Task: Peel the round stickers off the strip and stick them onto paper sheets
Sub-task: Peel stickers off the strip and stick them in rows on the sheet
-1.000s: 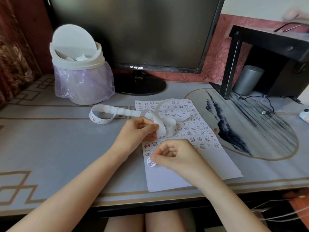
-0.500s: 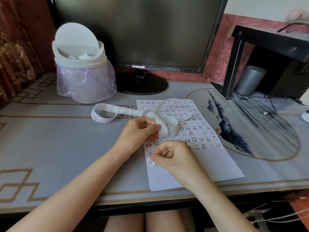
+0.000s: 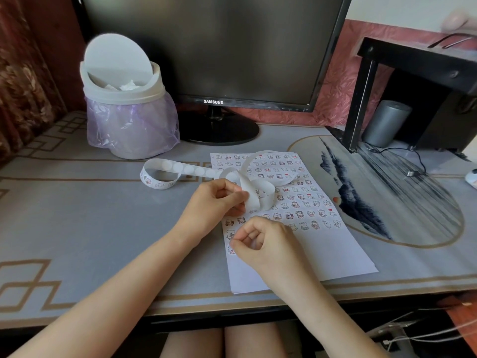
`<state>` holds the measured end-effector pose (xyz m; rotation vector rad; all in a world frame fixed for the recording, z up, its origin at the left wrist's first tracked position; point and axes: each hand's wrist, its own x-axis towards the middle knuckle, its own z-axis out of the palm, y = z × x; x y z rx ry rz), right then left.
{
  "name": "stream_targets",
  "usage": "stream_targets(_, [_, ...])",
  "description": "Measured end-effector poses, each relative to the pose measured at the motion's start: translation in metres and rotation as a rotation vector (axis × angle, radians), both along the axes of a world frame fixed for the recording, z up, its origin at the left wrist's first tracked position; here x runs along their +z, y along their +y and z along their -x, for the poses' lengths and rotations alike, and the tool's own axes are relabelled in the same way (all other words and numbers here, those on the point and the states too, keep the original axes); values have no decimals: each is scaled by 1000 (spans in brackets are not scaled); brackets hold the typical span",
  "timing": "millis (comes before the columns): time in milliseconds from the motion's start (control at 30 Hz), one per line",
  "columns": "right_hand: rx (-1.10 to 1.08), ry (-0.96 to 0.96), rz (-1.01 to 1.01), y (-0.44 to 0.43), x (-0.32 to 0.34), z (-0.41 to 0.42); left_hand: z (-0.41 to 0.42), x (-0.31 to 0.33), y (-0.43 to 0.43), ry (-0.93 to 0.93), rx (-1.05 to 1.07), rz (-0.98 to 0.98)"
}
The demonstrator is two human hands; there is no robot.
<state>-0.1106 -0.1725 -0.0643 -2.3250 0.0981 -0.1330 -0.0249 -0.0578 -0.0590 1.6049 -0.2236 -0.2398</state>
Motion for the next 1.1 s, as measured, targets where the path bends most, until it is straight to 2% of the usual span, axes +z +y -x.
stream_targets(300, [20, -32, 107, 1, 3, 5, 0, -1, 0, -7, -4, -4])
stream_targets(600, [19, 6, 8, -3, 1, -1, 0, -1, 0, -3, -4, -22])
stream_targets(933, [-14, -35, -73, -6, -4, -4, -1, -2, 0, -9, 3, -27])
stream_targets(1100, [-16, -21, 8, -4, -3, -5, -1, -2, 0, -8, 1, -22])
